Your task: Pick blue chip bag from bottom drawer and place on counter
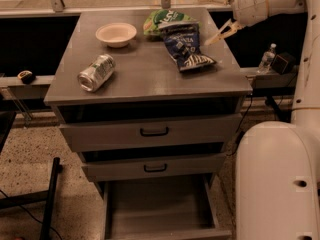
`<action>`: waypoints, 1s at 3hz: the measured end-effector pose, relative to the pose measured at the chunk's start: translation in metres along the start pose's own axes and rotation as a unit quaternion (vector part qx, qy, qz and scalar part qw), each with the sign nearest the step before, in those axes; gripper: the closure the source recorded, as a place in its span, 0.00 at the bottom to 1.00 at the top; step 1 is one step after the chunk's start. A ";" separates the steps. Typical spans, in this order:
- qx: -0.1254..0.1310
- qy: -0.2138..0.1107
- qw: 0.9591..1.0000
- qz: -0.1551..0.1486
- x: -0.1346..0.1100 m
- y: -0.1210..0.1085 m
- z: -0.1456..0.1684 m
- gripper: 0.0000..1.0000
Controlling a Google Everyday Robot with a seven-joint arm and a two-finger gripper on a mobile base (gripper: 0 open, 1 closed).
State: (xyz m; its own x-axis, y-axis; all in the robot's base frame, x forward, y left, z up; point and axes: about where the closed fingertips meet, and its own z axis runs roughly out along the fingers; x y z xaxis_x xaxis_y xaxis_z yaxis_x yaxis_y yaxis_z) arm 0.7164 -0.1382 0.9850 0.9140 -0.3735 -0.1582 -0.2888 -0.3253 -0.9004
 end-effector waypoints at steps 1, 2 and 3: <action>0.000 0.000 1.000 0.000 0.000 0.000 0.000 0.00; -0.028 0.035 0.999 0.023 0.013 0.012 -0.008 0.00; -0.055 0.081 0.994 0.054 0.031 0.030 -0.026 0.00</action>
Offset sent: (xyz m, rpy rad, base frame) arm 0.0046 -0.0599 -0.0242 -0.1996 0.1298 -0.1697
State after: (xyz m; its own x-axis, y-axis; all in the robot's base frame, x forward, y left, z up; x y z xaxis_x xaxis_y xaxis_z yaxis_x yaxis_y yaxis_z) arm 0.7285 -0.1825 0.9633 0.8202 -0.5442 -0.1765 -0.4211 -0.3653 -0.8302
